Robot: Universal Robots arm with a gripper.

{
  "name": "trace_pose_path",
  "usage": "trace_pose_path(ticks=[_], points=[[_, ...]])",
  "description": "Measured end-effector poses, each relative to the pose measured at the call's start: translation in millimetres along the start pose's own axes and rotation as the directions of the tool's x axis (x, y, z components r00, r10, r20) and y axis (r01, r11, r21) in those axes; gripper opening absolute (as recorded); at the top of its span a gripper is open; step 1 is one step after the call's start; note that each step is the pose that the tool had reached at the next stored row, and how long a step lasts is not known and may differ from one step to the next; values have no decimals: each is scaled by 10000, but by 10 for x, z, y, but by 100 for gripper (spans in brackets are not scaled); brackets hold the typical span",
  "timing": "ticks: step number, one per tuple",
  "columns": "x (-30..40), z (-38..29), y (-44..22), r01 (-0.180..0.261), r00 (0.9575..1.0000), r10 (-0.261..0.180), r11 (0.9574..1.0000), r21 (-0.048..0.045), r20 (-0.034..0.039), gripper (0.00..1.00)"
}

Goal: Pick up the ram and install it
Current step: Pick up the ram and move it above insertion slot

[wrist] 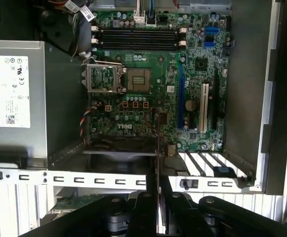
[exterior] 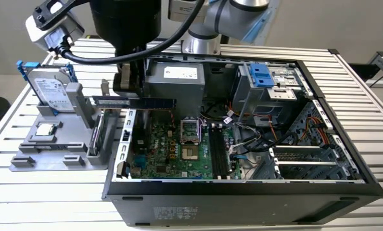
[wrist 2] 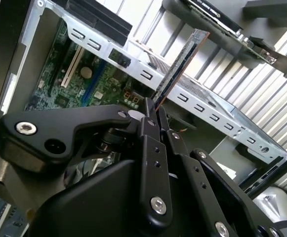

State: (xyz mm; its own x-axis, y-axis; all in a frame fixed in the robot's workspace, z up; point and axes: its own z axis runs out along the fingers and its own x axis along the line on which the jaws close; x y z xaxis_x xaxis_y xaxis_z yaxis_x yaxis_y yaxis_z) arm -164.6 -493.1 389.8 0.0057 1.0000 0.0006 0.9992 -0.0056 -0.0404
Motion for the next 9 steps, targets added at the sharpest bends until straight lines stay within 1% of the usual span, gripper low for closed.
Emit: trace_pose_path(ticks=[9], points=[[1,-7,177,0,10000,0,10000,45,3,0]])
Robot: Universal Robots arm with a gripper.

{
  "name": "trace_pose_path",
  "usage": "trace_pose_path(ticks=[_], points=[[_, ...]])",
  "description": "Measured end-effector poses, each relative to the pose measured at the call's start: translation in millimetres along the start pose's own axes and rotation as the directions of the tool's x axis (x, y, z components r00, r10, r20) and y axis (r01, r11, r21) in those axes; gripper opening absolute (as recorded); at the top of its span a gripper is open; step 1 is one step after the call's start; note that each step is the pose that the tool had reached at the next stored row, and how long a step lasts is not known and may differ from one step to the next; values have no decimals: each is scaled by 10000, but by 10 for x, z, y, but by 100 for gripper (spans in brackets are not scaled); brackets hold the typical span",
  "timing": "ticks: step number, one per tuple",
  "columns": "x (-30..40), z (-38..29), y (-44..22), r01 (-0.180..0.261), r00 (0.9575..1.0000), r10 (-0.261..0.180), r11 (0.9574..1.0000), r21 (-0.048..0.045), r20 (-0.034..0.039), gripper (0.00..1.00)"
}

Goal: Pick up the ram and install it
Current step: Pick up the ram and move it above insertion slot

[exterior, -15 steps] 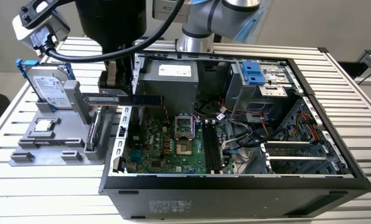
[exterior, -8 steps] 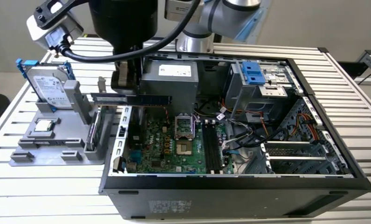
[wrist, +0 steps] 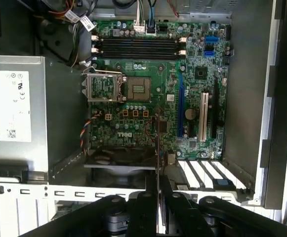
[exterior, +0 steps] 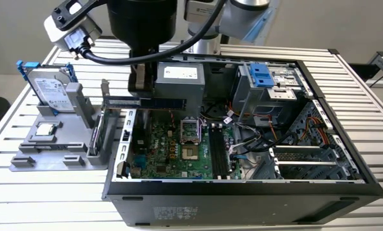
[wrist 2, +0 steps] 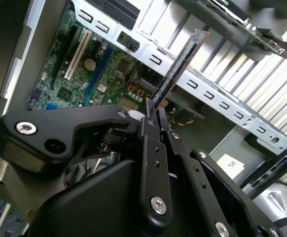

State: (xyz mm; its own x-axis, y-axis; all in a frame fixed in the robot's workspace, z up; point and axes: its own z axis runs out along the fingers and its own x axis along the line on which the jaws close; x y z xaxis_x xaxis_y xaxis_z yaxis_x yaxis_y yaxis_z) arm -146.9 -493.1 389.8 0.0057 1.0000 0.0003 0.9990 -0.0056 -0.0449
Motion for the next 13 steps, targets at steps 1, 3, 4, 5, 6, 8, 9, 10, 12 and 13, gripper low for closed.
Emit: trace_pose_path(ticks=[1,3,4,5,6,8,9,10,12,13], points=[[0,-1,21,0,10000,0,10000,5,0,0],[0,-2,58,0,10000,0,10000,17,1,0],[0,-4,77,0,10000,0,10000,23,2,0],[1,-4,95,0,10000,0,10000,27,1,0],[1,-5,115,0,10000,0,10000,31,2,0],[1,-7,152,0,10000,0,10000,41,3,0],[1,-7,172,0,10000,0,10000,45,2,0],[1,-8,190,0,10000,0,10000,50,3,0],[1,-10,227,0,10000,0,10000,58,3,0],[1,-11,245,-1,10000,0,10000,63,3,0]])
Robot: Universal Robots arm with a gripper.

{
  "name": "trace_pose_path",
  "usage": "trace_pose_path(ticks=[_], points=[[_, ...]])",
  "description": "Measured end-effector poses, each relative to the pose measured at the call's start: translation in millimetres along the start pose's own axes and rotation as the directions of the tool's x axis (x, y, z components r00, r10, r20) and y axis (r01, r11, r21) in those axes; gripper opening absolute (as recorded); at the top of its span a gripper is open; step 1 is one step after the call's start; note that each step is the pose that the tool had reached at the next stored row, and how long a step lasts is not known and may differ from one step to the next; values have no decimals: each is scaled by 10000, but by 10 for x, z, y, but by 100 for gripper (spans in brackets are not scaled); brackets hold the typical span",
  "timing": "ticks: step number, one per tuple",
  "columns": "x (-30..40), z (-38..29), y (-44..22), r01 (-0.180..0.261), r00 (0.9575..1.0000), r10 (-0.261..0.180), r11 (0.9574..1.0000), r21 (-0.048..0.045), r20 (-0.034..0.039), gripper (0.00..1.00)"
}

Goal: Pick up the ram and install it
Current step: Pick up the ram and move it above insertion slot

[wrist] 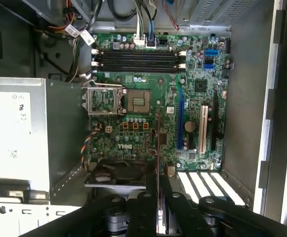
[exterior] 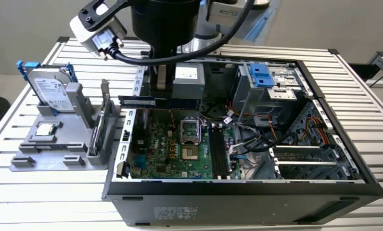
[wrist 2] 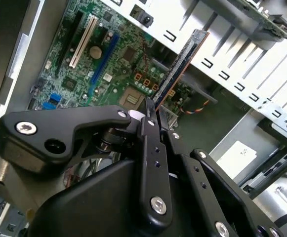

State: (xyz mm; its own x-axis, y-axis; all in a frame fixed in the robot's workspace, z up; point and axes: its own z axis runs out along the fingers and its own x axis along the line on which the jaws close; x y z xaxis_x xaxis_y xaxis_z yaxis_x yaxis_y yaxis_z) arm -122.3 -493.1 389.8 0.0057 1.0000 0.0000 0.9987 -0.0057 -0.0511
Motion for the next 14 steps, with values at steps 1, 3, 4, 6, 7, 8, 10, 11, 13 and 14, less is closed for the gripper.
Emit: trace_pose_path(ticks=[1,3,4,6,7,8,10,11,13,14], points=[[0,-1,19,1,10000,-1,10000,6,0,0],[0,-3,53,1,10000,-1,10000,15,1,0],[1,-4,71,1,10000,-1,10000,20,1,0],[1,-5,104,0,10000,0,10000,29,1,0],[1,-6,120,1,10000,-1,10000,33,1,0],[1,-7,137,0,10000,0,10000,37,1,0],[1,-9,174,0,10000,0,10000,47,3,0],[1,-10,194,0,10000,0,10000,53,4,0],[1,-12,228,1,10000,-1,10000,62,4,0],[2,-13,244,0,10000,0,10000,68,5,0]])
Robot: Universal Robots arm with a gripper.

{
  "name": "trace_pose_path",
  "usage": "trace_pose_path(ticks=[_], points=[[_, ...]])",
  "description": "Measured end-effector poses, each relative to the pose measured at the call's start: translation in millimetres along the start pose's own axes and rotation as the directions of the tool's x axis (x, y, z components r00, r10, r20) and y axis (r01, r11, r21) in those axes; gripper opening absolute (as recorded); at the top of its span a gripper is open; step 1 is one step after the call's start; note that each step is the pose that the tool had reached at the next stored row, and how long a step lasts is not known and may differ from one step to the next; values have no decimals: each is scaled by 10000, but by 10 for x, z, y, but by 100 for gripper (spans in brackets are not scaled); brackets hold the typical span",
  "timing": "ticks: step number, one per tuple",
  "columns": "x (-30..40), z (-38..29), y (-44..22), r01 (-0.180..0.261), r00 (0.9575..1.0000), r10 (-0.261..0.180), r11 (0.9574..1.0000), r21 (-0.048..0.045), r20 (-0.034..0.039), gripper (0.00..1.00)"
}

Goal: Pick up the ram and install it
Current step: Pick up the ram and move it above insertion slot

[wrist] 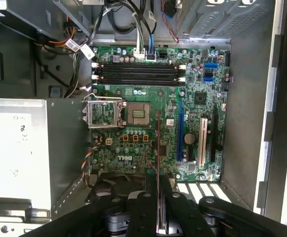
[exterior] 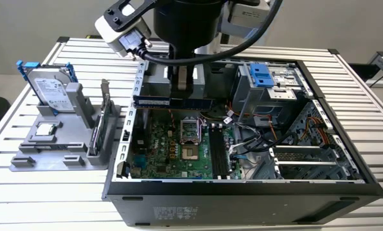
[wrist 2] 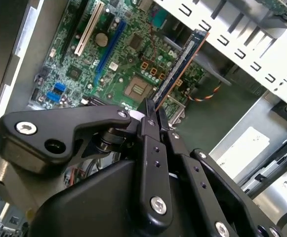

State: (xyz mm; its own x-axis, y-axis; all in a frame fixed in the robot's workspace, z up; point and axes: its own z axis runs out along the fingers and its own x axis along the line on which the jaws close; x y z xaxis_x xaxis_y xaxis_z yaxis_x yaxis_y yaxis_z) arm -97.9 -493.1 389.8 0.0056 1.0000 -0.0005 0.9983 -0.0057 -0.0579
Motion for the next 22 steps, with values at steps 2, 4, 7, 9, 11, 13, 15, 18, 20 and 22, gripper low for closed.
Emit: trace_pose_path(ticks=[2,4,7,9,11,13,15,18,20,22], points=[[0,-2,34,0,10000,0,10000,10,1,0],[0,-4,69,0,10000,0,10000,18,1,0],[1,-6,120,0,10000,0,10000,29,2,0],[1,-9,155,0,10000,0,10000,37,4,0],[1,-11,190,-1,10000,1,10000,44,4,0],[1,-13,228,0,10000,0,10000,50,4,0],[1,-15,265,0,10000,0,10000,57,4,0],[2,-19,327,0,10000,0,10000,69,4,0],[2,-21,365,0,10000,0,10000,75,4,0],[2,-24,412,-1,10000,1,10000,88,4,0]])
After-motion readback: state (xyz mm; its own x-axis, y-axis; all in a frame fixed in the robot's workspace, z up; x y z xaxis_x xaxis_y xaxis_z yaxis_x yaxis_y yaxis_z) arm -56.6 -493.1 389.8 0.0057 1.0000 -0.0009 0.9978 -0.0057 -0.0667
